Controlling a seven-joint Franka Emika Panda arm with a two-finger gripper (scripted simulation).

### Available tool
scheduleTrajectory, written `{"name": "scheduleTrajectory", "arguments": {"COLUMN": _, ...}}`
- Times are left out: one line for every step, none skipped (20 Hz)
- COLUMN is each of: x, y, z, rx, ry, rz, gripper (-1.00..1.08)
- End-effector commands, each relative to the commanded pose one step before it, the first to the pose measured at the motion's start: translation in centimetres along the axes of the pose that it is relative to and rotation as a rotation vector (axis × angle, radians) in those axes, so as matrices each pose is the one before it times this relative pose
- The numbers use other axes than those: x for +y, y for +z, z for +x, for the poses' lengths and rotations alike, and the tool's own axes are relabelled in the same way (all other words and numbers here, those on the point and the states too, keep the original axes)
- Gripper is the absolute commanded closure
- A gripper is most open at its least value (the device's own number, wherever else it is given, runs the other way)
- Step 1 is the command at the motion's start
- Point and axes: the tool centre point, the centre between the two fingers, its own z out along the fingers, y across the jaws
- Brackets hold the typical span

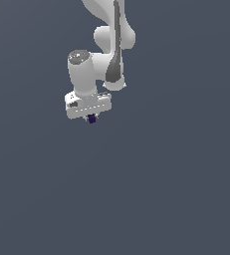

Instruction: Pick up the object and move it to a goal position.

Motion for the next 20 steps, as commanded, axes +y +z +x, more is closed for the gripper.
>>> {"name": "scheduleTrajectory", "arguments": {"x": 0.909, "y": -2.254, "z": -0.830, "rx": 0.00043, "ry": -0.00039, "rz": 0.00080, "gripper": 1.08}}
{"name": "scheduleTrajectory", "arguments": {"x": 0.347, "y": -0.824, "z": -0.287, "rx": 0.00000, "ry": 0.00000, "rz": 0.00000, "gripper": 1.08}}
{"name": "scheduleTrajectory", "arguments": {"x": 0.334, "y": -0.790, "z": -0.274, "rx": 0.00000, "ry": 0.00000, "rz": 0.00000, "gripper": 1.08}}
{"name": "scheduleTrajectory", "arguments": {"x": 0.322, "y": -0.757, "z": -0.260, "rx": 0.00000, "ry": 0.00000, "rz": 0.00000, "gripper": 1.08}}
{"name": "scheduleTrajectory", "arguments": {"x": 0.312, "y": -0.723, "z": -0.245, "rx": 0.00000, "ry": 0.00000, "rz": 0.00000, "gripper": 1.08}}
{"name": "scheduleTrajectory", "arguments": {"x": 0.301, "y": -0.688, "z": -0.229, "rx": 0.00000, "ry": 0.00000, "rz": 0.00000, "gripper": 1.08}}
{"name": "scheduleTrajectory", "arguments": {"x": 0.288, "y": -0.648, "z": -0.213, "rx": 0.00000, "ry": 0.00000, "rz": 0.00000, "gripper": 1.08}}
{"name": "scheduleTrajectory", "arguments": {"x": 0.270, "y": -0.602, "z": -0.196, "rx": 0.00000, "ry": 0.00000, "rz": 0.00000, "gripper": 1.08}}
{"name": "scheduleTrajectory", "arguments": {"x": 0.249, "y": -0.552, "z": -0.179, "rx": 0.00000, "ry": 0.00000, "rz": 0.00000, "gripper": 1.08}}
{"name": "scheduleTrajectory", "arguments": {"x": 0.228, "y": -0.502, "z": -0.162, "rx": 0.00000, "ry": 0.00000, "rz": 0.00000, "gripper": 1.08}}
{"name": "scheduleTrajectory", "arguments": {"x": 0.207, "y": -0.452, "z": -0.145, "rx": 0.00000, "ry": 0.00000, "rz": 0.00000, "gripper": 1.08}}
{"name": "scheduleTrajectory", "arguments": {"x": 0.175, "y": -0.403, "z": -0.119, "rx": -0.00041, "ry": 0.00005, "rz": -0.00056, "gripper": 1.08}}
{"name": "scheduleTrajectory", "arguments": {"x": 0.166, "y": -0.351, "z": -0.108, "rx": 0.00000, "ry": 0.00000, "rz": 0.00000, "gripper": 1.08}}
{"name": "scheduleTrajectory", "arguments": {"x": 0.147, "y": -0.300, "z": -0.089, "rx": 0.00000, "ry": 0.00000, "rz": 0.00000, "gripper": 1.08}}
{"name": "scheduleTrajectory", "arguments": {"x": 0.127, "y": -0.249, "z": -0.070, "rx": 0.00000, "ry": 0.00000, "rz": 0.00000, "gripper": 1.08}}
{"name": "scheduleTrajectory", "arguments": {"x": 0.093, "y": -0.201, "z": -0.040, "rx": -0.00039, "ry": -0.00002, "rz": -0.00057, "gripper": 1.08}}
{"name": "scheduleTrajectory", "arguments": {"x": 0.089, "y": -0.148, "z": -0.031, "rx": 0.00000, "ry": 0.00000, "rz": 0.00000, "gripper": 1.08}}
{"name": "scheduleTrajectory", "arguments": {"x": 0.068, "y": -0.099, "z": -0.013, "rx": 0.00000, "ry": 0.00000, "rz": 0.00000, "gripper": 1.08}}
{"name": "scheduleTrajectory", "arguments": {"x": 0.045, "y": -0.053, "z": 0.000, "rx": 0.00000, "ry": 0.00000, "rz": 0.00000, "gripper": 1.08}}
{"name": "scheduleTrajectory", "arguments": {"x": 0.015, "y": -0.014, "z": 0.002, "rx": 0.00000, "ry": 0.00000, "rz": 0.00000, "gripper": 1.08}}
